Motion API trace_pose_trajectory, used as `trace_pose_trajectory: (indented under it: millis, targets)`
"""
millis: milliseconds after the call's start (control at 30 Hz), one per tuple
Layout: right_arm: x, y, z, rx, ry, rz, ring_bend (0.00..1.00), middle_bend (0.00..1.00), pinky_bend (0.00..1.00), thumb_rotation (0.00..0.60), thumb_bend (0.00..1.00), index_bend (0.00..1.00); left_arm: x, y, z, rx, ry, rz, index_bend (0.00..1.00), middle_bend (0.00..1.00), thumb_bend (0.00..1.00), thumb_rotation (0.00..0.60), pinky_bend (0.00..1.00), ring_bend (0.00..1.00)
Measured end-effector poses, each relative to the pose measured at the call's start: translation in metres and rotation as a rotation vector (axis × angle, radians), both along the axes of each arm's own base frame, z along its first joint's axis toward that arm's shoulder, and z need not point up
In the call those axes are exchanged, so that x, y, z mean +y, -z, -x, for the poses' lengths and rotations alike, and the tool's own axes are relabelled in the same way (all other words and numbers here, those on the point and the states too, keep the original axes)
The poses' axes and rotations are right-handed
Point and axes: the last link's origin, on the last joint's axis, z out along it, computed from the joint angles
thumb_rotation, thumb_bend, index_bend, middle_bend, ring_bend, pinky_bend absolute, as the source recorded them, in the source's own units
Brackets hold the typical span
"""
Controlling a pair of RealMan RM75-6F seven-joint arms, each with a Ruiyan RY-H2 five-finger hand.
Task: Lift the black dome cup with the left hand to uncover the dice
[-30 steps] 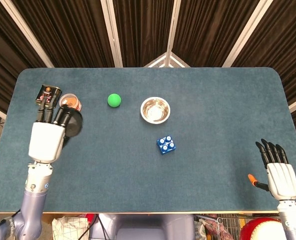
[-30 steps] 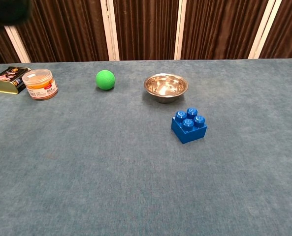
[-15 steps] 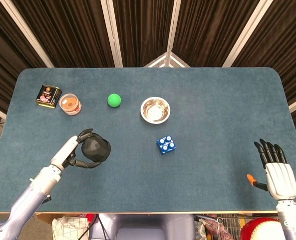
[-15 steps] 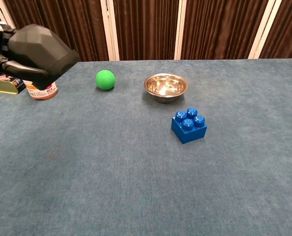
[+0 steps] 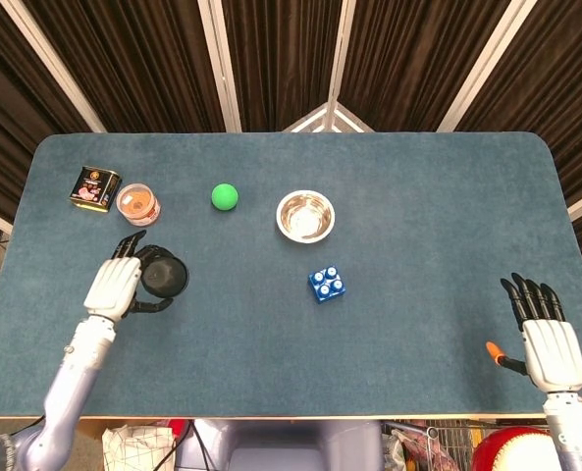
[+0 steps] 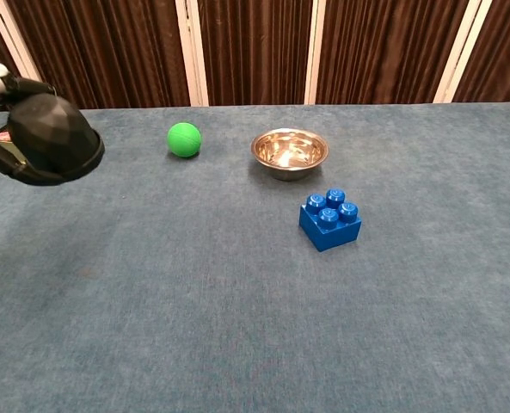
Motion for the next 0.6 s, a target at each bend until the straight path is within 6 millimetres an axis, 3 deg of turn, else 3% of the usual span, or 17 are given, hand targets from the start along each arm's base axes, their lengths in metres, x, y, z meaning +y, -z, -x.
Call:
trace_pose_trajectory:
  millis: [600]
  targets:
    - [-0.003, 0.0, 0.003, 0.002, 0.009, 0.001, 0.0, 0.0, 0.0, 0.6, 0.23, 0.0, 0.034, 0.077, 0.014, -0.066, -0.101, 0.078, 0.4, 0.37, 0.4, 0.6, 0.0, 0.0]
